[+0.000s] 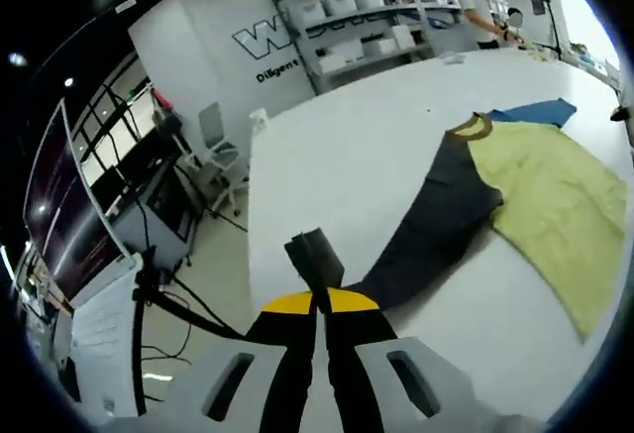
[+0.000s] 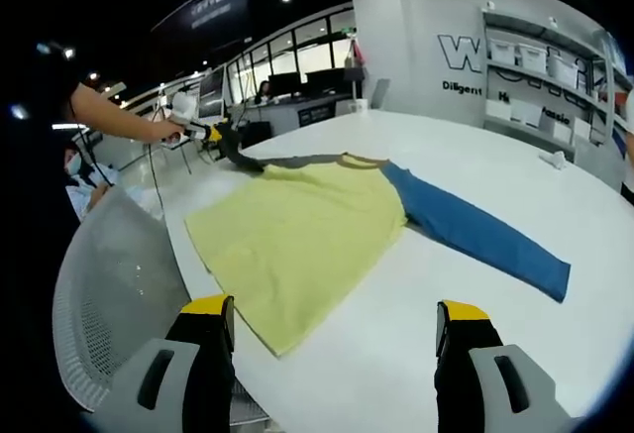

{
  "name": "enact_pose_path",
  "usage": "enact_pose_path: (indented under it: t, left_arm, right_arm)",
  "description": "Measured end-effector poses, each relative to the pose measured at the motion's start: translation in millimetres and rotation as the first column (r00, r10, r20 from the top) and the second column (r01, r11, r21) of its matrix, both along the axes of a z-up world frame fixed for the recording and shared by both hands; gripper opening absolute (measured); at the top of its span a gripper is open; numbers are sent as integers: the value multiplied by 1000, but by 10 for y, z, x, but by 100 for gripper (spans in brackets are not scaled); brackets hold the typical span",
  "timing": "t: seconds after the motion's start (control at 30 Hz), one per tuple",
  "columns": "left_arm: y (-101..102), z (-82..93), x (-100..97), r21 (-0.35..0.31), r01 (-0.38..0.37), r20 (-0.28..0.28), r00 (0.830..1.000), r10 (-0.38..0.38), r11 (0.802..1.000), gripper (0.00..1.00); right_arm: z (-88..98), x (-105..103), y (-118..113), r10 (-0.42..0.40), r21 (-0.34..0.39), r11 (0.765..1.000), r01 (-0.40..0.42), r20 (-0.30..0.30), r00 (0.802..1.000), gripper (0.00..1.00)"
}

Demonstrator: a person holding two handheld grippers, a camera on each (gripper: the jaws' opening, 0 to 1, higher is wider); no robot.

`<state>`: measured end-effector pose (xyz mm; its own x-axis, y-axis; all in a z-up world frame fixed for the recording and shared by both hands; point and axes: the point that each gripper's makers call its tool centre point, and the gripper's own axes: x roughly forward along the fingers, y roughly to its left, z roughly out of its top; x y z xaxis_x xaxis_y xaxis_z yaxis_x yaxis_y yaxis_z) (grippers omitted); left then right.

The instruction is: Fold the garment on the visible template until the final outline fits inside the template.

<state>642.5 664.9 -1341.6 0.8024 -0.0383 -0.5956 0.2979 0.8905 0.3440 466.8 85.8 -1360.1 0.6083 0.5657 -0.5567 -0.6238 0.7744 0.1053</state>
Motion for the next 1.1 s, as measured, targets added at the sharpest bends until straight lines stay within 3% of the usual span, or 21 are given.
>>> enact_pose_path:
  t: [0.57, 0.77, 1.1]
  left_arm:
    - [61, -401, -412, 10, -20, -90, 996, 21, 1000, 3]
    - [166, -510, -524, -35, -106, -126, 987, 101, 994, 15]
    - [264, -522, -547, -32, -127, -119, 985, 122, 991, 17]
  right_arm:
    - [12, 8, 33, 11, -1, 1000, -11, -1, 1000, 81]
    - [4, -2, 38, 12, -1, 1000, -12, -3, 1000, 81]
    - [-18, -32, 45, 15, -2, 1000, -15, -11, 1000, 81]
